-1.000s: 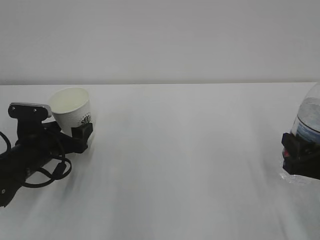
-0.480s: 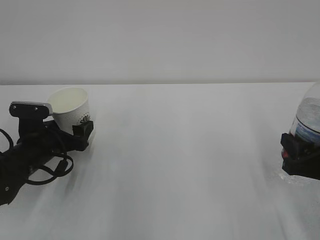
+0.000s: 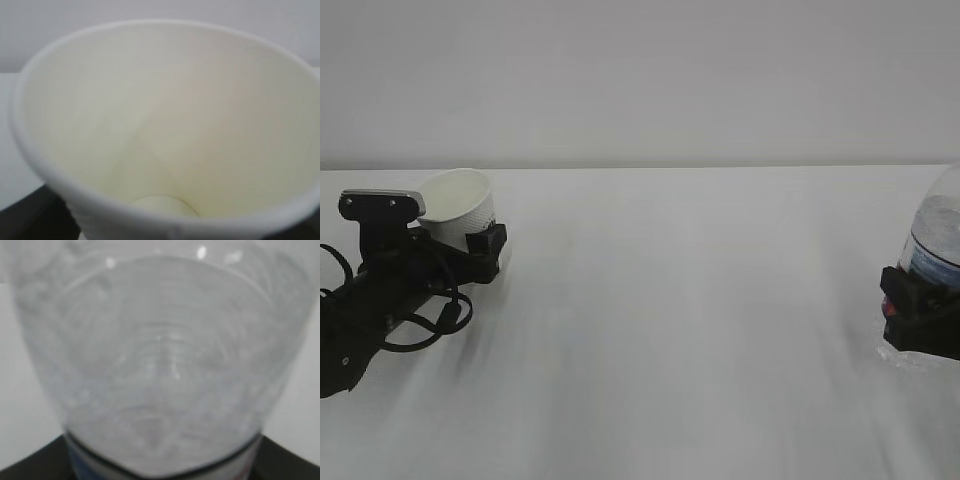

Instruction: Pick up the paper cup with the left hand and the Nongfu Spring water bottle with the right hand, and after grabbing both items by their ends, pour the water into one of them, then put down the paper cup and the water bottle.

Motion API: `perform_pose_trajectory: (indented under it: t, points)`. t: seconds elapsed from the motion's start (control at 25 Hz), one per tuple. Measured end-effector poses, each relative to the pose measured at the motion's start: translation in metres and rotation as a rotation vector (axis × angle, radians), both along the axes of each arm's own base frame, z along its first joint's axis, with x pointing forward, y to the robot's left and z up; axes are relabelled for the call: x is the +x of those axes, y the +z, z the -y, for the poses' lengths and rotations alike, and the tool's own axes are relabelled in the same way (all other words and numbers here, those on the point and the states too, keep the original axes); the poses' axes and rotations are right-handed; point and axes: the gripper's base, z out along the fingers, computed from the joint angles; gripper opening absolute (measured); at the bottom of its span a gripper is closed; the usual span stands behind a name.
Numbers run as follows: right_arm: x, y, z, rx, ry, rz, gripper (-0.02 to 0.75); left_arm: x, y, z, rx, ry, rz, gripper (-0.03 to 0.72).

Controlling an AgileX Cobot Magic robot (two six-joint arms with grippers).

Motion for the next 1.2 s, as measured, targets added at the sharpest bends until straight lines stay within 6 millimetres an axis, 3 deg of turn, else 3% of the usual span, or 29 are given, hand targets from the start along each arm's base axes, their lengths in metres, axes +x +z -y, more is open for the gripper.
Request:
perform_pose_trajectory:
  t: [0.28, 0.6, 1.2]
  points:
    - [0.0000, 0.0000, -0.0001, 0.000, 0.001, 0.000, 0.404, 0.0001, 0.0000, -0.0004, -0.001, 0.005, 0.000, 0.680]
    - [0.0000, 0.0000, -0.0001, 0.000, 0.001, 0.000, 0.404, 0.0001, 0.0000, -0.0006, -0.001, 0.007, 0.000, 0.609]
    - [0.0000, 0.0000, -0.0001, 0.000, 0.001, 0.000, 0.404, 0.0003, 0.0042, 0.0014, -0.001, -0.015, 0.012, 0.579]
